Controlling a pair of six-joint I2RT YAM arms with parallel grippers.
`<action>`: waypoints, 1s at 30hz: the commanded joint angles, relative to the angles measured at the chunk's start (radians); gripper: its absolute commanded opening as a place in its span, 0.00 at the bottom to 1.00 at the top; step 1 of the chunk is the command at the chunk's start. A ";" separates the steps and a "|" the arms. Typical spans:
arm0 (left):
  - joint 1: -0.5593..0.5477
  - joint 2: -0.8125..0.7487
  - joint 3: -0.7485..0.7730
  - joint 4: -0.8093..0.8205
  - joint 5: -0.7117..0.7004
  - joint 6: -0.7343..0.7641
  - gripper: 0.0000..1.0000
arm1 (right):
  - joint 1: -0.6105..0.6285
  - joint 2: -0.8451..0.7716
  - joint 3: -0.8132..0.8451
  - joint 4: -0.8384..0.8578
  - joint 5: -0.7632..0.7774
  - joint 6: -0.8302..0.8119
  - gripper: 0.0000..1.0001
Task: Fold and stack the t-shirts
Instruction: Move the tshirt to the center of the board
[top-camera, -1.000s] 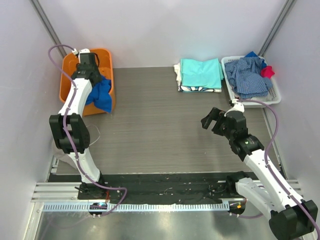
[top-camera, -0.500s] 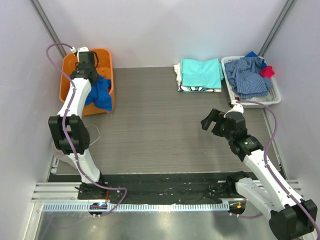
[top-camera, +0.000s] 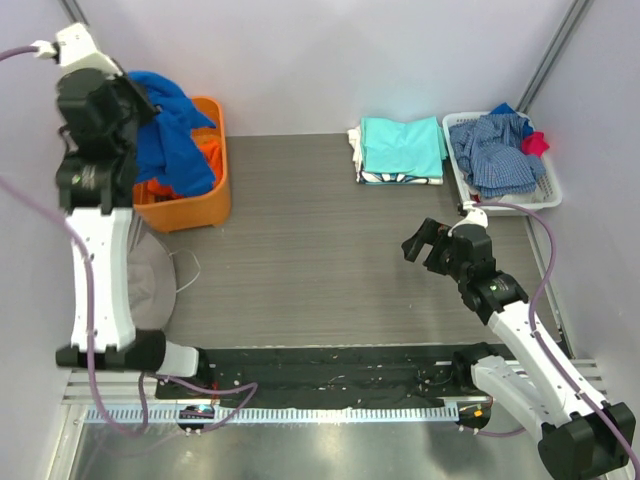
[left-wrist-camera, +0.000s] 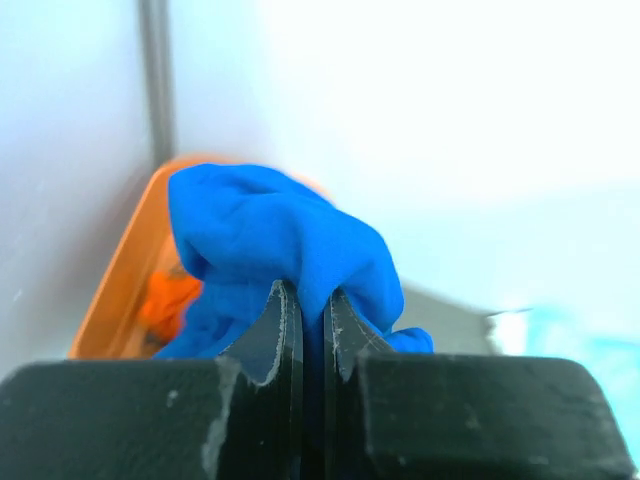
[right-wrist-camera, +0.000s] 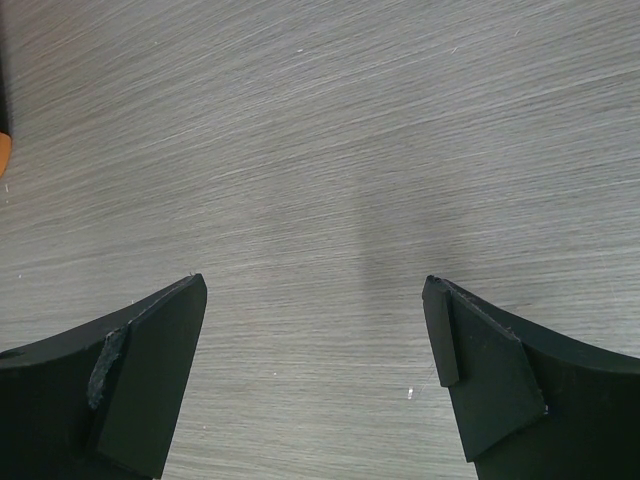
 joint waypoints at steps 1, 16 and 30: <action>-0.005 -0.113 0.013 0.015 0.161 -0.062 0.00 | 0.004 -0.022 0.019 0.005 -0.016 0.002 0.99; -0.025 -0.201 -0.103 0.087 0.669 -0.296 0.00 | 0.003 -0.056 0.019 -0.016 -0.014 0.020 1.00; -0.555 -0.267 -0.618 0.182 0.323 -0.252 0.00 | 0.004 -0.056 0.128 -0.090 0.042 -0.026 1.00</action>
